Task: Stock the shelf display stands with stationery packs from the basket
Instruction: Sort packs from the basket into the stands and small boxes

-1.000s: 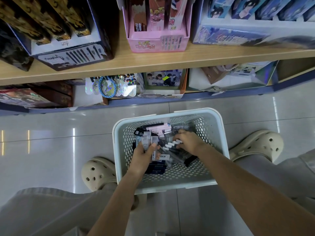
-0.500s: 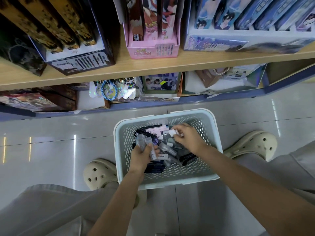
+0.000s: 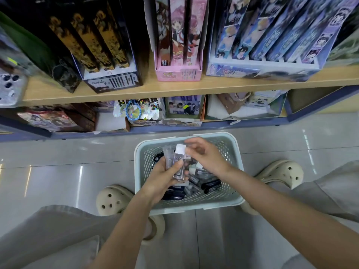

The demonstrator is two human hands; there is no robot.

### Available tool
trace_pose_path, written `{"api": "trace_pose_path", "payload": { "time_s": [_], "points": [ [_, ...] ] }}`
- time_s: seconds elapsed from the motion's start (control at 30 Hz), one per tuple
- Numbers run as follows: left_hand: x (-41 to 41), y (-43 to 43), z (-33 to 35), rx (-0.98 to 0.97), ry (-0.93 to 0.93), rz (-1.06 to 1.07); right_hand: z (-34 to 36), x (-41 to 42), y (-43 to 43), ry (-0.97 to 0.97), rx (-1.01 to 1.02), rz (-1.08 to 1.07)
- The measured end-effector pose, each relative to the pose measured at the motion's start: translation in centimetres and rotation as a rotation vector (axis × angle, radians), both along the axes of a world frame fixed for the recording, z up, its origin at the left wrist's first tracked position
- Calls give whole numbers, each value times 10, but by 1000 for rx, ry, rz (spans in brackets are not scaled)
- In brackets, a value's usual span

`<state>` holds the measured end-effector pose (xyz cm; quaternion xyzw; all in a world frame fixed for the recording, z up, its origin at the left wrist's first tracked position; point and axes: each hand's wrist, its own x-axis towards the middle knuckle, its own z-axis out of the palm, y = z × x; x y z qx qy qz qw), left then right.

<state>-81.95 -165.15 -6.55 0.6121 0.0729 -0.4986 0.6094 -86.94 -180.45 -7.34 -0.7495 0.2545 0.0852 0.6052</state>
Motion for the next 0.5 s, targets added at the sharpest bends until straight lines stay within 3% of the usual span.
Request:
{"api": "trace_pose_path", "payload": {
  "time_s": [0.1,0.2,0.37,0.5],
  "points": [
    [5,8,0,31,-68,24,-19,-7,-9,58,-163,61],
    [10,13,-3,30,-97,59,-60,-23,-19,232,-285,237],
    [14,16,-15,53,-97,105,-105,-32,-20,454,-320,415],
    [12,16,-24,112,-73,127,-120,-28,-5,458,-320,480]
  ]
}}
